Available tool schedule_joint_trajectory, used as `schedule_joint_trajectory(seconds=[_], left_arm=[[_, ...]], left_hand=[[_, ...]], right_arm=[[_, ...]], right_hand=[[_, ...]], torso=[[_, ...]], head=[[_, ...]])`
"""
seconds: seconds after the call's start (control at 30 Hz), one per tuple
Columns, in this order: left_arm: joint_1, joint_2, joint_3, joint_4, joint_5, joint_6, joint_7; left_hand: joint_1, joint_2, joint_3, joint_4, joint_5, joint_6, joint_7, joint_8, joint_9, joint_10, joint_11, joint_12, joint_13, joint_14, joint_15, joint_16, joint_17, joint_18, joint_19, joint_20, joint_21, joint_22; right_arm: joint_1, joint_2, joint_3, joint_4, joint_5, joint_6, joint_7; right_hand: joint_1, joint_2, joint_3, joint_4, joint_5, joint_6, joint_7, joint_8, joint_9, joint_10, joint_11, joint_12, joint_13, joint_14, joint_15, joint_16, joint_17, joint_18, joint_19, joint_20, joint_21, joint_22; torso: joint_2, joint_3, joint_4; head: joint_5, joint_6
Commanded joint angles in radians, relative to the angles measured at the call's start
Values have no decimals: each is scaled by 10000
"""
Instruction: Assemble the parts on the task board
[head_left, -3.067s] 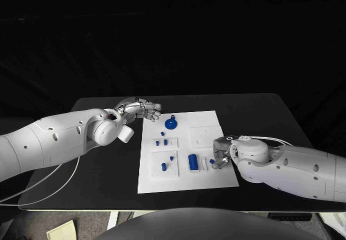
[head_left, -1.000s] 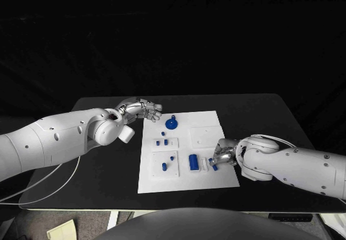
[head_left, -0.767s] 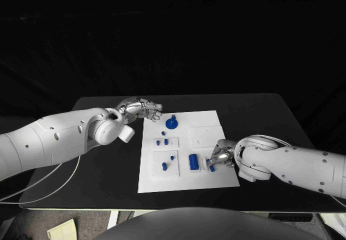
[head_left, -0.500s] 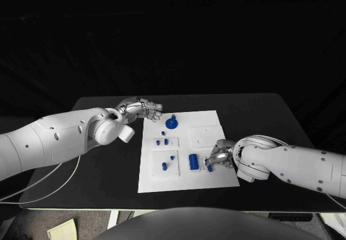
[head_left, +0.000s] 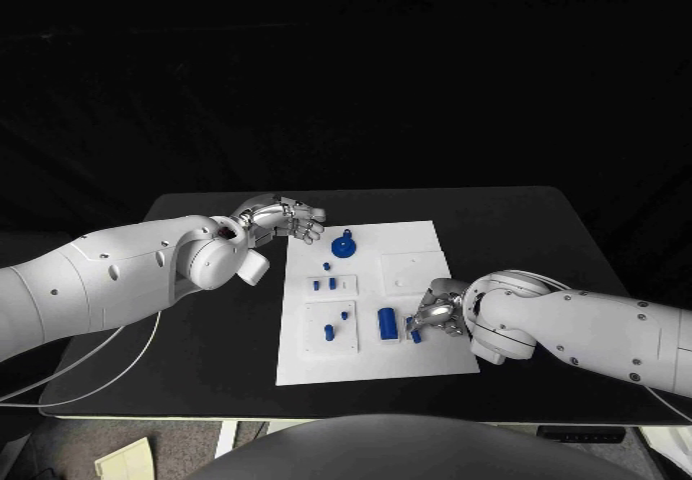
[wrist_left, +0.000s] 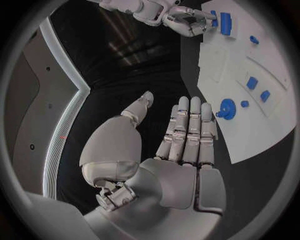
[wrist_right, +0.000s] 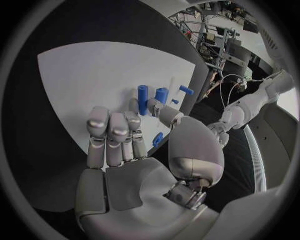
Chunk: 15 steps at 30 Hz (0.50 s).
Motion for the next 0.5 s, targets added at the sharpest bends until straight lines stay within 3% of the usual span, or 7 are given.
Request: schedule_joint_trajectory(seconds=[0.03,0.3,0.5], left_arm=[[15,7,9,32,-23,152,50],[22,-2,9,38,-25,152,43],[25,-7,9,42,-29,154,30]], left_hand=[[40,67,-15,-6,-12,-87,-4,14,-16,-69,1,30,-14,26,50,-59,17,96,-17,56,-54,13],[39,66,-16,-5,-13,-88,-4,14,-17,-69,1,31,-15,25,51,-64,21,95,-18,57,-57,16],[38,64,-17,-5,-13,-88,-4,14,-17,-69,1,31,-16,25,52,-66,23,94,-19,58,-60,18]], right_arm=[[-2,69,-1,-26,14,215,2],[-2,158,-3,-142,-126,301,-49],[-3,182,-4,-173,-291,356,-62]], right_hand=[[-70,-30,-59,-3,2,-7,22,-17,-12,16,5,23,7,6,-53,-16,-15,291,-21,-76,15,-14],[-123,-78,-118,-4,-3,-30,31,-35,-33,-34,13,-11,-9,-6,-57,-28,-16,291,-30,-89,1,-24],[-258,-340,-225,95,-10,-58,44,-54,-61,-108,26,-55,-26,-23,-58,-42,-13,291,-38,-107,-21,-42]], torso=[[-2,0,-1],[4,-1,1],[0,5,-1]], head=[[14,-3],[16,-15],[22,-23]])
